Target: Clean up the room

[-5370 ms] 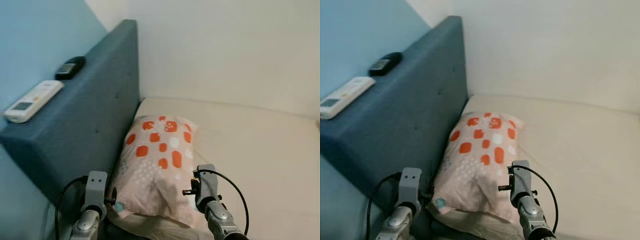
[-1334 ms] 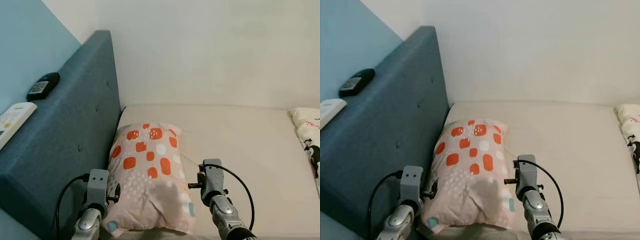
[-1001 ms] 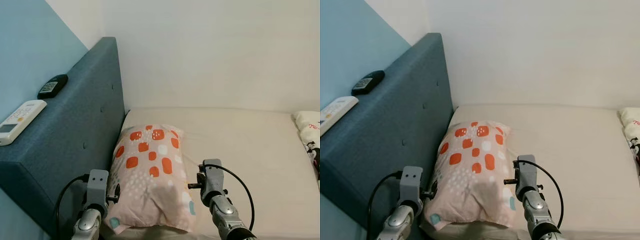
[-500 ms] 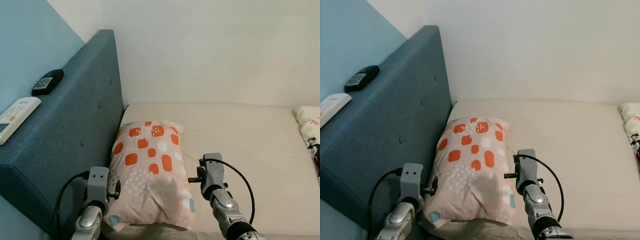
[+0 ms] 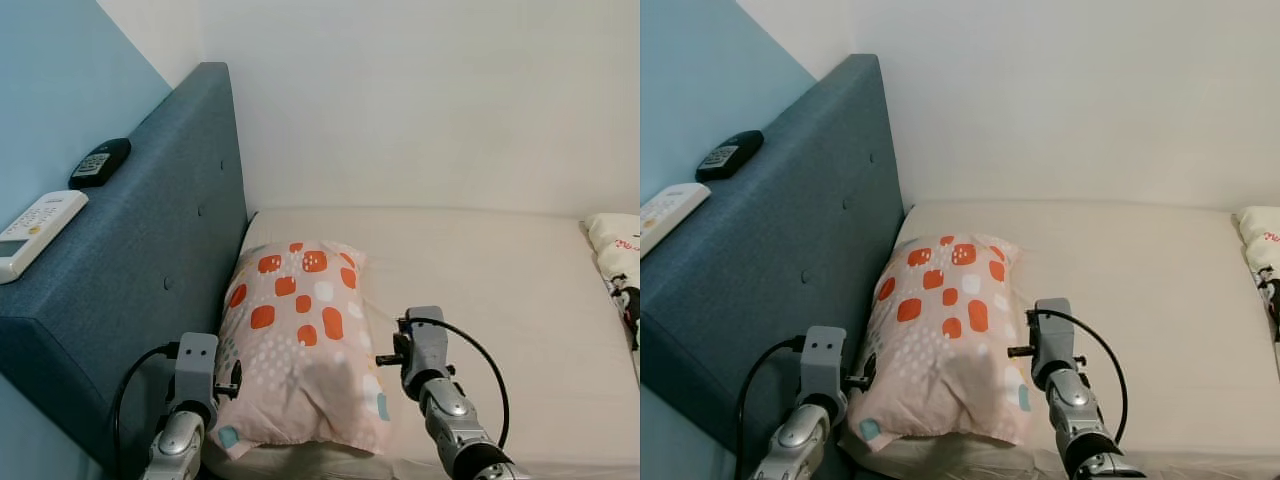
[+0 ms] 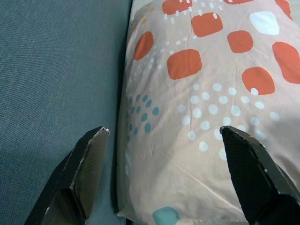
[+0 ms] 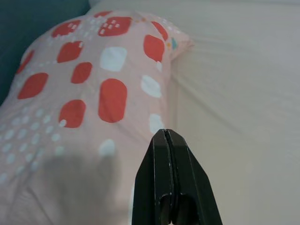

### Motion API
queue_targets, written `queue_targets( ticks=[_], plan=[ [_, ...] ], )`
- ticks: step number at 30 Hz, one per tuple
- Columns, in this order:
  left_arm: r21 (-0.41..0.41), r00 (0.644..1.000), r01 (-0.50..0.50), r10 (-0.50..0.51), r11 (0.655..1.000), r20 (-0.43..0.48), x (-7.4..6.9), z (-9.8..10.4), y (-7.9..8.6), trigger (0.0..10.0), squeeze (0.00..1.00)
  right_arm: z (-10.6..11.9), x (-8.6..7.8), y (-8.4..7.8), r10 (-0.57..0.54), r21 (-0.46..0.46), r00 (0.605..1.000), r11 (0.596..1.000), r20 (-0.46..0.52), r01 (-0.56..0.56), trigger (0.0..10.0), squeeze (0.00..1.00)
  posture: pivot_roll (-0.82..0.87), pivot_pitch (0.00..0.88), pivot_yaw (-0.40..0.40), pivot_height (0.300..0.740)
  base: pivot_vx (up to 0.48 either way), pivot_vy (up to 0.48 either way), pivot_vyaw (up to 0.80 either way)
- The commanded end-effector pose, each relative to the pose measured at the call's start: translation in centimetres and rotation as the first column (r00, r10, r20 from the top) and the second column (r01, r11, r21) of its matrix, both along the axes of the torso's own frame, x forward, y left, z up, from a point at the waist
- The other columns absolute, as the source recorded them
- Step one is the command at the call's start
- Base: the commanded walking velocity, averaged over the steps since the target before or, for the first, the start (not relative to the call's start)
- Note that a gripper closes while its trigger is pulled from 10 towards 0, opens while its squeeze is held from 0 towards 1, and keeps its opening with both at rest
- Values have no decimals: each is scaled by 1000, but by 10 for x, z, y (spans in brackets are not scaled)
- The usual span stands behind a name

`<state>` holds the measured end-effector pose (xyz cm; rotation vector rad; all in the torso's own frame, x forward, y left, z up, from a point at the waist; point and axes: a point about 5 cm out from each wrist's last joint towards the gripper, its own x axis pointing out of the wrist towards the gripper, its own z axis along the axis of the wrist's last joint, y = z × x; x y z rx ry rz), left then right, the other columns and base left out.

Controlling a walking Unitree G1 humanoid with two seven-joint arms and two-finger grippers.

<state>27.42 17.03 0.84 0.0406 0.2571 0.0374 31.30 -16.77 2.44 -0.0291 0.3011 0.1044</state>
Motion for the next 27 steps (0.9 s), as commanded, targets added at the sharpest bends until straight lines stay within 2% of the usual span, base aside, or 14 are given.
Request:
queue_targets(
  ticks=[1,11,20,27],
  plan=[
    [7,1000,0,0,1000,-15,-2,-2,2,10000,0,2,1,5,19,13,1000,1000,20,-19,10000,0,28,80,-43,702,0,0,0],
    [8,1000,2,-2,1000,-19,-5,-5,2,10000,0,-1,-1,7,16,4,1000,1000,0,-16,10000,0,25,64,-44,716,0,0,0],
    [5,1000,2,-2,1000,-23,-10,-8,3,10000,0,-15,-14,9,22,-13,999,1000,-43,-23,10000,0,23,52,-39,716,0,0,0],
    [2,999,10,-10,1000,-30,-13,-10,4,10000,0,-20,-18,11,9,-7,998,1000,-57,-10,10000,0,23,51,-39,716,0,0,0]
  ],
)
